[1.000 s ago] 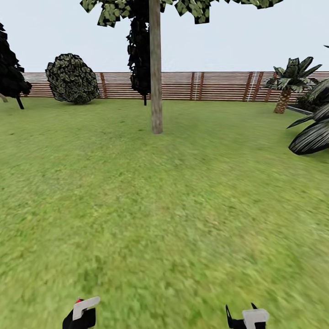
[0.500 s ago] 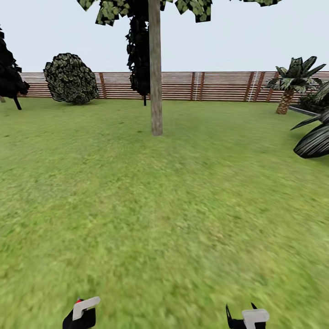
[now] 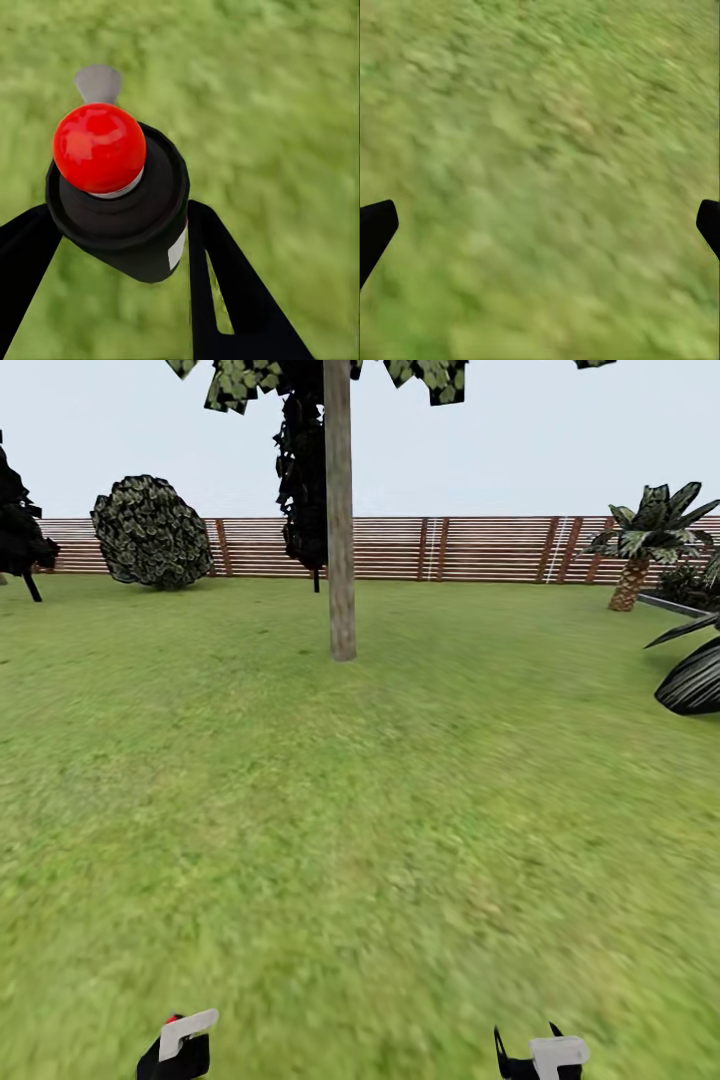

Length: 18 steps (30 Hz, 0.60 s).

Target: In the garden, pick up the pesticide atomizer on the floor and spray pesticide onto both trees until each tree trunk is fully covered.

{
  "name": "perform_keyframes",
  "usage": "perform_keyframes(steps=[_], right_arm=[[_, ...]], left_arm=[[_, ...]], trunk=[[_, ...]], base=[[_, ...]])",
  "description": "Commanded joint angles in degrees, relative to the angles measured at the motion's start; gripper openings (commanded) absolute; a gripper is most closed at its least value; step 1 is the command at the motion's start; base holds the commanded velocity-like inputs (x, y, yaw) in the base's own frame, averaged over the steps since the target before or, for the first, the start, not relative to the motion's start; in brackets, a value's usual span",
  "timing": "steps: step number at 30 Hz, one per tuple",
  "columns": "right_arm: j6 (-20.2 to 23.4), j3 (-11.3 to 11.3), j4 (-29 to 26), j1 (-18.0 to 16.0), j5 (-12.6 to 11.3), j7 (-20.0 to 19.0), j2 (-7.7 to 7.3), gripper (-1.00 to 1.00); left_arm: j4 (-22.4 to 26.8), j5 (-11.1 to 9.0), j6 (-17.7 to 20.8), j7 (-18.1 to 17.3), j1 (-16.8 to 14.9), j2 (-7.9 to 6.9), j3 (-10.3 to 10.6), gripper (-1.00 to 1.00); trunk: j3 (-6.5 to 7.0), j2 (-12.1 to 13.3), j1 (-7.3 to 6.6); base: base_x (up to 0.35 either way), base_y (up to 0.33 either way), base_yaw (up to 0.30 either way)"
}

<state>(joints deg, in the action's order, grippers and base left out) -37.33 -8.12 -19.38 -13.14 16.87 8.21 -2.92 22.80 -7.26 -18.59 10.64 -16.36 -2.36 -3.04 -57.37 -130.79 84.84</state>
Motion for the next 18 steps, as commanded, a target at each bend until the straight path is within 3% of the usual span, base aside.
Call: perform_keyframes(steps=[1,18], right_arm=[[-0.2,-0.2,0.1,0.0,0.6,0.3,0.02,1.00],[-0.1,-0.2,0.0,0.0,0.6,0.3,0.02,1.00]], left_arm=[[0.0,-0.6,-0.2,0.0,0.0,-0.01,0.1,-1.00],[0.0,-0.6,-0.3,0.0,0.0,-0.01,0.1,-1.00]], trunk=[[-0.05,0.0,0.02],[-0.05,0.0,0.02]], base=[[0.338,0.000,0.000],[0.338,0.000,0.000]])
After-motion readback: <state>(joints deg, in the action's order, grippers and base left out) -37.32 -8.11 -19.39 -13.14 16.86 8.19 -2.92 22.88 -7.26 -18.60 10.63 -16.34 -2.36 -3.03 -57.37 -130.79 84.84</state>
